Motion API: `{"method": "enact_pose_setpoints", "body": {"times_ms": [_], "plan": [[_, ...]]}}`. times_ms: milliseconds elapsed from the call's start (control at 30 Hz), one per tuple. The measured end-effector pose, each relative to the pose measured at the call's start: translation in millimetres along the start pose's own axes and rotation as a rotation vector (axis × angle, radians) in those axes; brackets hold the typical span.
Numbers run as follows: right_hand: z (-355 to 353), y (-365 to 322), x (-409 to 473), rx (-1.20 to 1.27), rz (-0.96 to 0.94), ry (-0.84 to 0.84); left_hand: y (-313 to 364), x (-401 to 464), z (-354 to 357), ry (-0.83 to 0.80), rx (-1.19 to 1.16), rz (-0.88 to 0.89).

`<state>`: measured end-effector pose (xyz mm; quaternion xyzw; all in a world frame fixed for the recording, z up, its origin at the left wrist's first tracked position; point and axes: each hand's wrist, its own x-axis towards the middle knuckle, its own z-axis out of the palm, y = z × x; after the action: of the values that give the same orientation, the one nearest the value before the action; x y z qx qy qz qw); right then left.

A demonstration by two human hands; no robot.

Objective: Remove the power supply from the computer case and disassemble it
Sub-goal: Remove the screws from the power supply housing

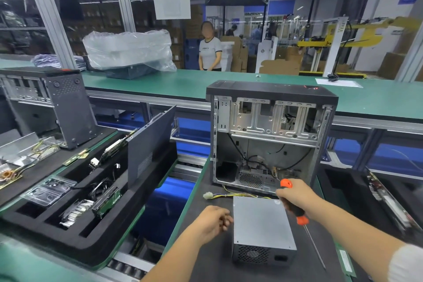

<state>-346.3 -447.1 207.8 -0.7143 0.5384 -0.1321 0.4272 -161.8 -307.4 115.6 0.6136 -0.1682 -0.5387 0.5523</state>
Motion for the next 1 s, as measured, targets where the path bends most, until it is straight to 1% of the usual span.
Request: {"method": "enact_pose_setpoints", "body": {"times_ms": [67, 100, 167, 267, 367, 467, 667, 767, 833, 1000], "plan": [[3.4, 13.3, 5.2, -0.007, 0.059, -0.014, 0.4, 5.1, 3.4, 0.067, -0.034, -0.037], [5.4, 19.2, 7.4, -0.013, 0.078, -0.019, 0.9, 7.4, 4.5, 0.096, -0.005, -0.052], [10.3, 30.6, 12.3, -0.035, 0.099, -0.018, 0.9, 13.0, 3.3, 0.125, 0.148, -0.055], [15.8, 42.1, 16.9, -0.078, 0.126, 0.002, -4.8, 24.9, -3.7, 0.116, 0.41, -0.044], [20.9, 52.6, 20.0, -0.109, 0.169, 0.023, -10.8, 41.0, -7.9, 0.091, 0.563, -0.063], [21.5, 59.5, 22.0, -0.092, 0.202, 0.022, -8.9, 52.2, -5.1, 0.07, 0.653, -0.04], [20.6, 65.3, 29.8, 0.036, 0.261, -0.047, 0.6, 58.0, 5.7, 0.058, 0.612, -0.081], [21.7, 66.8, 32.2, 0.075, 0.278, -0.068, -0.1, 55.2, 8.2, -0.034, 0.484, -0.125], [22.4, 69.2, 33.6, 0.108, 0.297, -0.076, -0.9, 54.0, 10.2, -0.06, 0.453, -0.137], [26.9, 68.5, 36.6, 0.13, 0.292, -0.062, -2.1, 56.9, 15.8, -0.002, 0.554, -0.104]]}}
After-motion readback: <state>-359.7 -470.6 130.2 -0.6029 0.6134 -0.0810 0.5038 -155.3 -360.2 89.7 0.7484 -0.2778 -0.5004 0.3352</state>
